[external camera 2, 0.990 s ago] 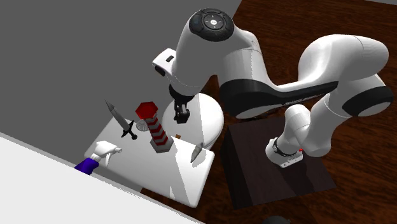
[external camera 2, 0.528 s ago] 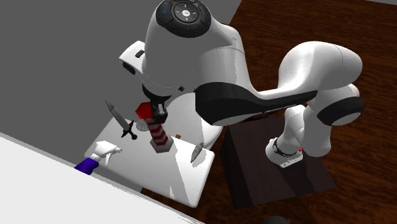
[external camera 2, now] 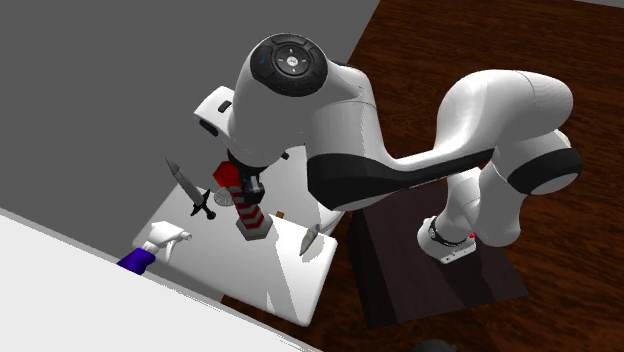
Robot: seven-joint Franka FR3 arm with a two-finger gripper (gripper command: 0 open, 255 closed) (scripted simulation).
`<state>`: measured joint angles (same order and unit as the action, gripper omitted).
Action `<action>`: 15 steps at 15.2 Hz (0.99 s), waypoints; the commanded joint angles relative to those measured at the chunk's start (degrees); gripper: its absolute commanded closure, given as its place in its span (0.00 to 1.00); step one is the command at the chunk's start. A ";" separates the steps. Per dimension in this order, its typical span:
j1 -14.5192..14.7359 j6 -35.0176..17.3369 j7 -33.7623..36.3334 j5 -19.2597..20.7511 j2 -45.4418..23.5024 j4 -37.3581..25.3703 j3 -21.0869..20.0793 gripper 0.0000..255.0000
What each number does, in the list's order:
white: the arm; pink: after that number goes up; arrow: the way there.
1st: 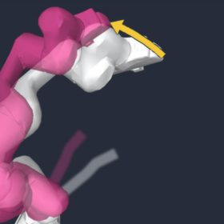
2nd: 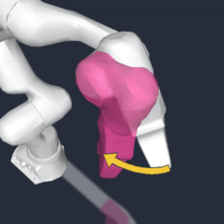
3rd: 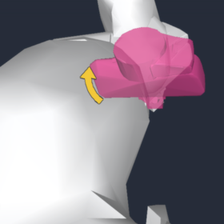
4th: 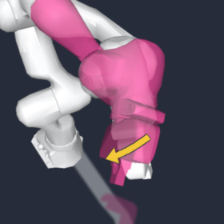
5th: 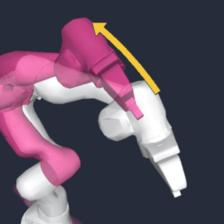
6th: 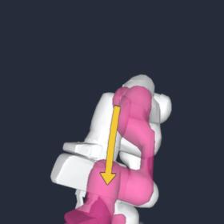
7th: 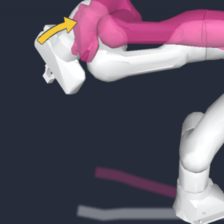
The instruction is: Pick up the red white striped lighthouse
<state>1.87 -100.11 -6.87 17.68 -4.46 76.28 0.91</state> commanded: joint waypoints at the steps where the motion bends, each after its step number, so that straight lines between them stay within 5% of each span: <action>1: 0.04 -0.32 0.17 0.05 0.11 0.44 -0.03 1.00; 10: -0.01 -0.42 0.11 0.02 0.18 0.59 0.01 1.00; 15: 0.12 4.30 -1.19 -0.16 -2.33 -6.81 -0.06 1.00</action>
<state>1.98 -96.80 -7.75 17.57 -6.32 70.99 0.85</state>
